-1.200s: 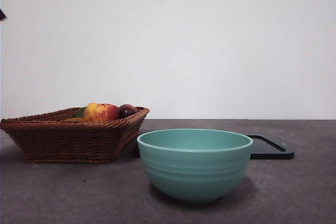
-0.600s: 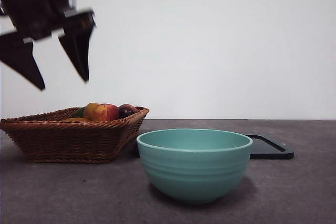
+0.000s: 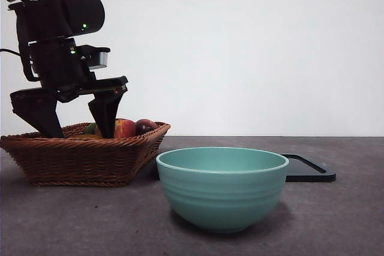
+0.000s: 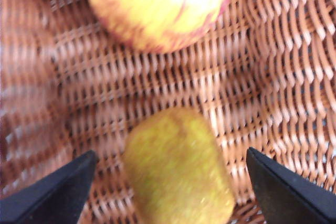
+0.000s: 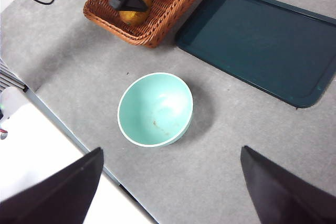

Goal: Pick up the wifruite, put it on the bowl, pick up the plate, put it on desk

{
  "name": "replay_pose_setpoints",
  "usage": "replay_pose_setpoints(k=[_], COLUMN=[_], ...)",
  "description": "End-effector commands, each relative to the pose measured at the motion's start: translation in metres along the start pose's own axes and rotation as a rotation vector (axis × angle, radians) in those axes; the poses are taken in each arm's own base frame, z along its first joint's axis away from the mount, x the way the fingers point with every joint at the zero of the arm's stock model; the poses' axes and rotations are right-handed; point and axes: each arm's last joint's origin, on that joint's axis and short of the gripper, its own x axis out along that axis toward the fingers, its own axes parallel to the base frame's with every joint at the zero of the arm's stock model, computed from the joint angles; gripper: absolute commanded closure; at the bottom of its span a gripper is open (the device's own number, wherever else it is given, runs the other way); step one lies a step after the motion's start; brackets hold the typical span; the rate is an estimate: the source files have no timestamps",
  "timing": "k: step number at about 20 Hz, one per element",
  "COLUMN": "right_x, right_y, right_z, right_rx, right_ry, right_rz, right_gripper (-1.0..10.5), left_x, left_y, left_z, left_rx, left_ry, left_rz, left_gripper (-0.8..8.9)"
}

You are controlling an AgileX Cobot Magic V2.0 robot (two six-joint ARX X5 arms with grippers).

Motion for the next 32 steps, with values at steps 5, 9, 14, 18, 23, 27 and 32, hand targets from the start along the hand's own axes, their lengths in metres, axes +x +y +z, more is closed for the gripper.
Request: replay_pose_setpoints(k=[5,9,14,18,23,27,32], right_x=[-0.003,-0.003,-0.003,-0.003,-0.003,-0.003,-0.003], right_y=[0.002,0.002,0.002,0.002,0.002,0.002,0.002], right_z=[0.004,0.004,0.004,0.004,0.004,0.004,0.004], right_rx=[-0.015,-0.015,-0.015,-0.015,-0.015,-0.015,-0.014], right_ry=[-0.020,-0.021,-0.020,-0.021,-0.021,-0.021,-0.020], right_rz=[0.002,0.001,0.001,0.001,0.001,0.001,0.001], right_gripper=[5.3,5.3,5.3,5.3,5.3,5.3,5.3], left_x=[0.014,0.015,0.002,-0.045,-0.118,-0.140,-0.124], left_y=[-0.002,-0.005,-0.006,-0.011,-0.037,-0.072,-0.119], left_z=[0.004,0.004,0.005,0.007,-0.010,-0.029,-0.045], left_rx=[0.003,0.005,0.006,0.020,0.109,0.227,0.368], left_ry=[0.023,0.020,-0.011,-0.134,-0.267,-0.275,-0.174], left_rz=[0.003,-0.001,-0.005,-0.029,-0.219,-0.337,-0.408], left_gripper=[3.79,5.36,5.49,5.69,5.68,5.68,5.68])
